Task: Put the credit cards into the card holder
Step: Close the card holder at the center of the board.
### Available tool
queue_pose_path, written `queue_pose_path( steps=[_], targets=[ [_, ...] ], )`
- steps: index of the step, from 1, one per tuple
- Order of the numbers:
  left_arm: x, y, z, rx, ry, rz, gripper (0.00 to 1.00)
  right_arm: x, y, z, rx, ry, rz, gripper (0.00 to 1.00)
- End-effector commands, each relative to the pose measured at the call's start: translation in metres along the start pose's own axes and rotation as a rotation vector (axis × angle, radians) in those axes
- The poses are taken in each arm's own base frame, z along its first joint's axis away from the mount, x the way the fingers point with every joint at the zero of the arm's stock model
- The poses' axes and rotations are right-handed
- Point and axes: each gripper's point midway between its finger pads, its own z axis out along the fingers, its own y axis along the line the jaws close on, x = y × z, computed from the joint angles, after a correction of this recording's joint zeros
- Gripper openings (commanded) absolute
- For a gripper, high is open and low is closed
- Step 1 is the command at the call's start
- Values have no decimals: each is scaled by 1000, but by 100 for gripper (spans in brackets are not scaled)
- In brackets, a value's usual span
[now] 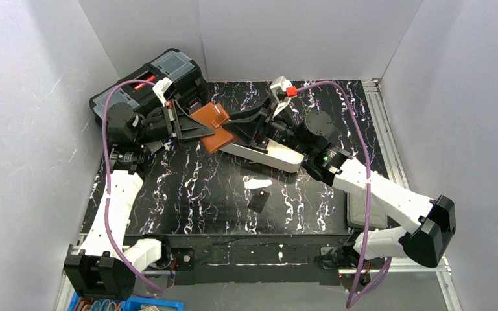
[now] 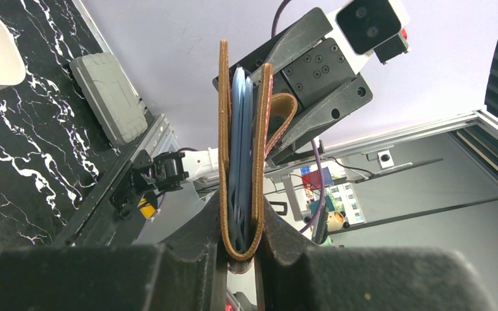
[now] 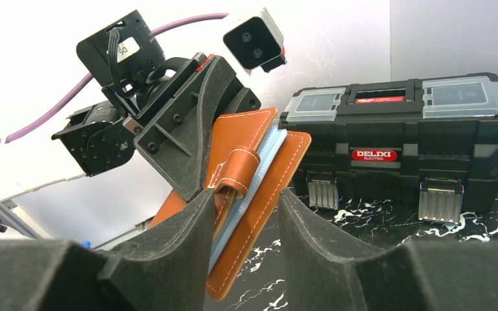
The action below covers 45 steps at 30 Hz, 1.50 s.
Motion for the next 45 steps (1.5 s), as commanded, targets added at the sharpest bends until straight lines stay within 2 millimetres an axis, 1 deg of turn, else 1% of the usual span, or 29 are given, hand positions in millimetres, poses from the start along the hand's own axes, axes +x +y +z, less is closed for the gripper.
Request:
queue_pose_path(
  steps=[1, 7, 14, 19, 25, 27, 28, 30, 31, 37, 39, 40, 41, 45],
  targets=[
    [9, -28, -4, 38, 19, 93, 9, -17, 4, -6, -10, -46, -29, 46],
    [9, -31, -4, 39, 20, 97, 9, -17, 0, -4, -8, -44, -32, 41],
    [10, -32, -4, 42, 22, 97, 9, -15, -1, -7, -10, -32, -33, 39],
    [9, -32, -4, 43, 23, 94, 9, -17, -2, -4, -11, -36, -31, 36],
    [10, -32, -4, 42, 27, 91, 9, -23, -2, 0, -15, -58, -28, 28],
    [10, -32, -4, 43, 27, 91, 9, -25, -3, 1, -10, -66, -28, 24],
    [10, -32, -4, 43, 28, 91, 9, -26, -4, 1, -7, -74, -29, 19],
    [11, -32, -4, 44, 32, 90, 9, -30, -4, 1, 0, -95, -29, 5],
    [11, -31, -4, 43, 32, 86, 9, -33, -5, 1, 6, -105, -28, 1],
    [11, -32, -4, 44, 34, 87, 10, -40, -3, 2, 3, -129, -36, 1],
    [11, -30, -4, 40, 33, 85, 11, -42, -4, -1, 12, -138, -49, 1],
    [11, -29, -3, 36, 32, 80, 14, -43, -3, -3, 16, -142, -60, 1],
    [11, -27, -3, 31, 30, 75, 18, -46, -3, -4, 22, -148, -80, 1],
    [10, -15, -2, -4, 17, 51, 20, -55, 1, -7, 94, -119, -248, 1]
  ],
)
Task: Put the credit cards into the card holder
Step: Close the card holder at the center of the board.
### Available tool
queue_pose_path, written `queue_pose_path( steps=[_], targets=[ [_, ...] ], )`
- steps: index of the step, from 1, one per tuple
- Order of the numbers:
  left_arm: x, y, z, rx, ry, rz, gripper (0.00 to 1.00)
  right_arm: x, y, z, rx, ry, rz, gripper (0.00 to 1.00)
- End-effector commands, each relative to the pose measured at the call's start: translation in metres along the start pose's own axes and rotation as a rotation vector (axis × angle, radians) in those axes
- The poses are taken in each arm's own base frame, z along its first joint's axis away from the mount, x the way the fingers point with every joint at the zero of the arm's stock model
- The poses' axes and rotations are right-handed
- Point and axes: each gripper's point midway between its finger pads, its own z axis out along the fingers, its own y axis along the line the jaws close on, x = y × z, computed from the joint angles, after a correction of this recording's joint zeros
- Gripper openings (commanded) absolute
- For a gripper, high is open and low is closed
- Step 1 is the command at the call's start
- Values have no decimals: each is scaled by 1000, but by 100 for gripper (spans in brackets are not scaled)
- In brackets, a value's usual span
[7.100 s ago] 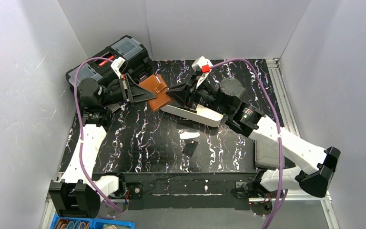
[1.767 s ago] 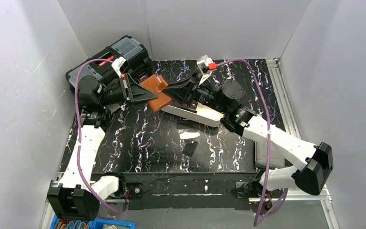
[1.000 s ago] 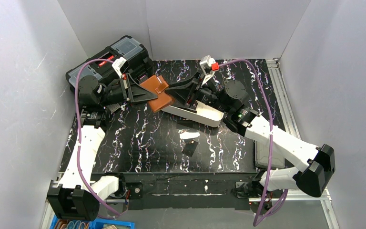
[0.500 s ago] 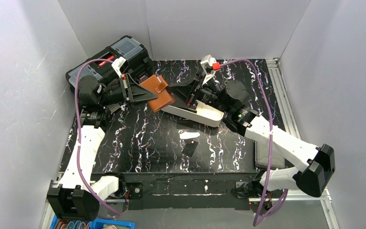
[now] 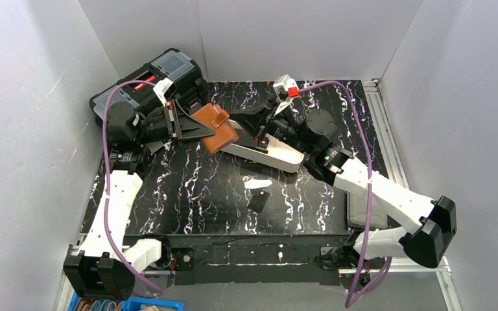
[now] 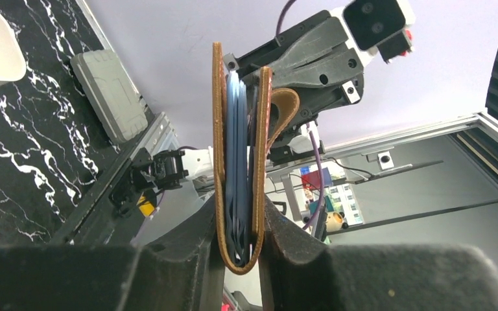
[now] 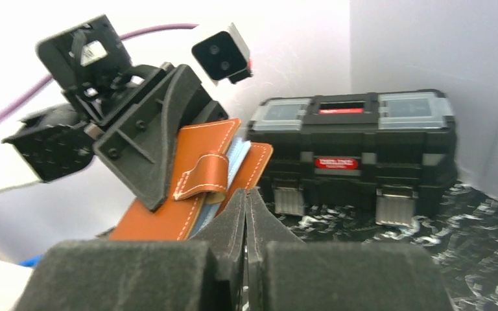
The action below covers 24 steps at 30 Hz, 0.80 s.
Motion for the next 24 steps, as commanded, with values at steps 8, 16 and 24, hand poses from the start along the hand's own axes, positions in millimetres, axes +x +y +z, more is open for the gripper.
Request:
queue_pose_path(
  steps=[8, 16, 24],
  targets=[
    [3, -1, -3, -35, -19, 27, 20, -43, 19, -2, 154, -39, -457, 1],
    [5, -13, -4, -9, -3, 47, 19, -25, 15, -12, 176, -16, -427, 1],
    [4, -12, -3, -5, -4, 47, 19, -27, 39, 16, 59, 1, -404, 1]
  ],
)
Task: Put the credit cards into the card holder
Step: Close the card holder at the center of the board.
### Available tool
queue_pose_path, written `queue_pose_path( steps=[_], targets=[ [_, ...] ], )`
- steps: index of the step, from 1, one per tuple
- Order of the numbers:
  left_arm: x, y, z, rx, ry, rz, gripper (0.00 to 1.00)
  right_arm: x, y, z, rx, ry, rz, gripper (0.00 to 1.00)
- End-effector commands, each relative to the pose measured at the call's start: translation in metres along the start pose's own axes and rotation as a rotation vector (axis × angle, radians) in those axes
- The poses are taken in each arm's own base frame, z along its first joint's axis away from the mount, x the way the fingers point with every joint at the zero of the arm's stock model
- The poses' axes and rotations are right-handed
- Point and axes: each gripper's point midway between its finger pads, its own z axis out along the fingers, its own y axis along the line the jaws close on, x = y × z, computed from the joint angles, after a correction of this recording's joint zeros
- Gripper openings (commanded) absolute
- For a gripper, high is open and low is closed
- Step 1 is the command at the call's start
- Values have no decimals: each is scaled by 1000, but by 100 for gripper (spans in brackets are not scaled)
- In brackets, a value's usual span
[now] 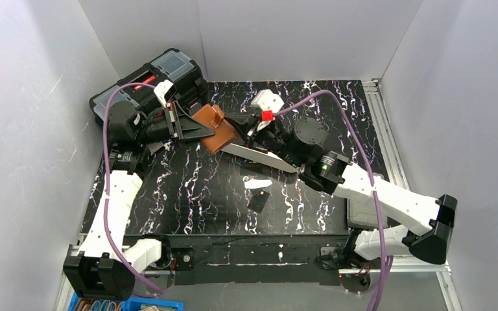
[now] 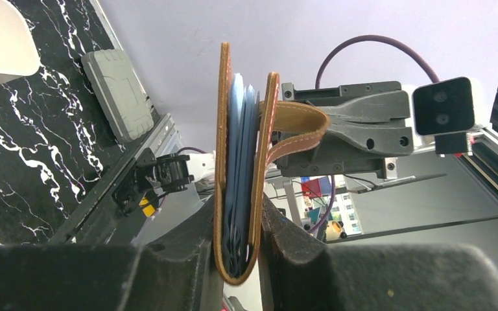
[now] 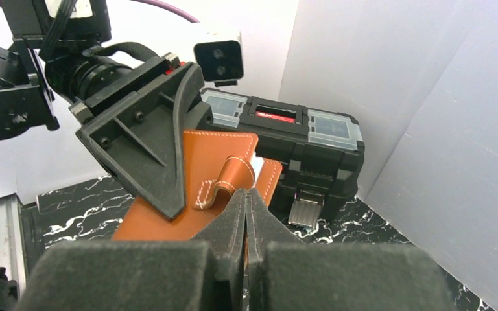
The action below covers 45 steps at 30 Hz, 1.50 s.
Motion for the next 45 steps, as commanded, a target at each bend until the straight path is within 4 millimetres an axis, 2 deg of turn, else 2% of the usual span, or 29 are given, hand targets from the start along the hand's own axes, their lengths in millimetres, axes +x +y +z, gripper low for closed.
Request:
queue_pose_path(
  steps=[1, 8, 15, 17, 18, 21, 23, 27, 29, 32, 35, 39, 42, 45],
  targets=[
    [4, -22, -4, 32, 4, 79, 19, -32, 18, 15, -75, -64, 6, 1],
    [4, -15, -3, 24, -1, 62, 19, -36, 46, 24, -148, -57, -2, 1],
    [5, -11, -3, 10, -4, 55, 19, -37, 53, 22, -153, -49, -41, 1],
    [5, -11, -4, 11, -3, 56, 19, -39, 44, 17, -110, -49, -42, 6],
    [5, -11, -4, 12, -2, 59, 19, -41, 41, 14, -95, -55, -40, 13],
    [6, -11, -4, 14, 1, 57, 19, -48, 13, 1, 25, -70, -49, 39],
    [6, -11, -4, 17, 0, 58, 19, -51, -7, -9, 92, -74, -41, 49],
    [6, -13, -4, 19, 2, 67, 19, -41, -58, -28, 312, -38, -27, 54],
    [6, -15, -4, 21, 1, 73, 19, -31, -68, -34, 356, -10, -8, 55],
    [6, -16, -4, 23, 2, 81, 18, -31, -49, -36, 255, -38, 74, 60],
    [6, -20, -4, 33, 4, 99, 18, -35, -27, -36, 122, -56, 197, 71],
    [5, -24, -5, 48, 7, 123, 17, -18, 6, -35, -67, -28, 374, 73],
    [5, -25, -4, 52, 7, 126, 15, -5, 13, -36, -105, -20, 469, 74],
    [4, -25, -4, 55, 4, 135, 15, -2, 12, -37, -134, -33, 555, 76]
  ],
)
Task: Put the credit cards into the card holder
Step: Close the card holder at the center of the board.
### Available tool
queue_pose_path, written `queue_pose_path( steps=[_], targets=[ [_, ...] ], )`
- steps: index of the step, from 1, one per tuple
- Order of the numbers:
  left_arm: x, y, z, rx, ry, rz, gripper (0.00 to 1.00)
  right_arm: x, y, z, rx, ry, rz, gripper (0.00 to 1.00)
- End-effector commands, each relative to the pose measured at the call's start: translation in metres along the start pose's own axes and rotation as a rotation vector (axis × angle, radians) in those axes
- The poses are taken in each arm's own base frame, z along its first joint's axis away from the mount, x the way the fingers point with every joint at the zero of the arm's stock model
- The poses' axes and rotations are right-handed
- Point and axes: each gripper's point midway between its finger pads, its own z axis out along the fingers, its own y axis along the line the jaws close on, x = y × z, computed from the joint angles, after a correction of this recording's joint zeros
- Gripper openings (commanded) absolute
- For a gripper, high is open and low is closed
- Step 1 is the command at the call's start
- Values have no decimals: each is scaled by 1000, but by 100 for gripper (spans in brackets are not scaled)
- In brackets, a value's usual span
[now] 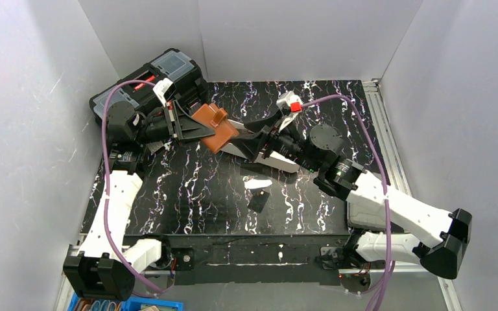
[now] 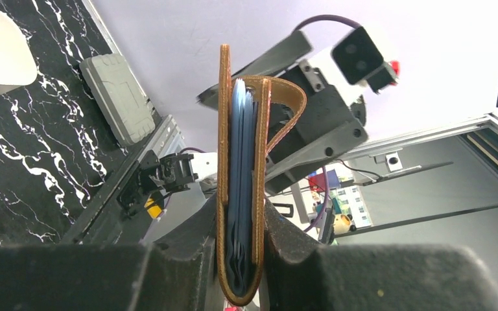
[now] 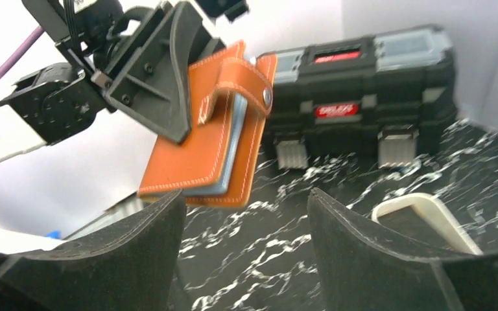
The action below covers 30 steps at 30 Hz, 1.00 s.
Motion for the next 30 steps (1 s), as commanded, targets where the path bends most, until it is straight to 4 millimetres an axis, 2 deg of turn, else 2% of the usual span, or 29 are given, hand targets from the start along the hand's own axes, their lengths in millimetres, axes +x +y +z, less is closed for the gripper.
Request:
queue_pose_path(
  steps=[1, 8, 13, 16, 19, 20, 21, 23, 26, 30],
  targets=[
    [5, -22, -4, 41, 9, 92, 15, -19, 24, -3, -162, -67, 203, 76],
    [4, -21, -4, 44, 9, 102, 14, -29, 45, 10, -349, -88, 361, 75],
    [3, -20, -3, 45, 11, 112, 11, -35, 56, 26, -424, -53, 400, 67],
    [3, -20, -3, 44, 9, 125, 10, -32, 59, 32, -436, -16, 415, 54],
    [4, -19, -3, 43, 10, 130, 12, -29, 52, 33, -394, -17, 403, 33],
    [4, -18, -3, 43, 11, 130, 22, -27, 49, 33, -369, -8, 386, 25],
    [5, -18, -4, 42, 12, 134, 39, -27, 45, 32, -346, 0, 347, 16],
    [6, -18, -5, 35, 21, 162, 54, -19, 33, 29, -274, 50, 234, 3],
    [10, -10, -10, -17, 44, 181, 80, -13, 17, 18, -196, 85, 32, 1],
    [11, -10, -17, -29, 60, 270, 89, -5, 6, 4, -117, 128, -207, 1]
  ],
)
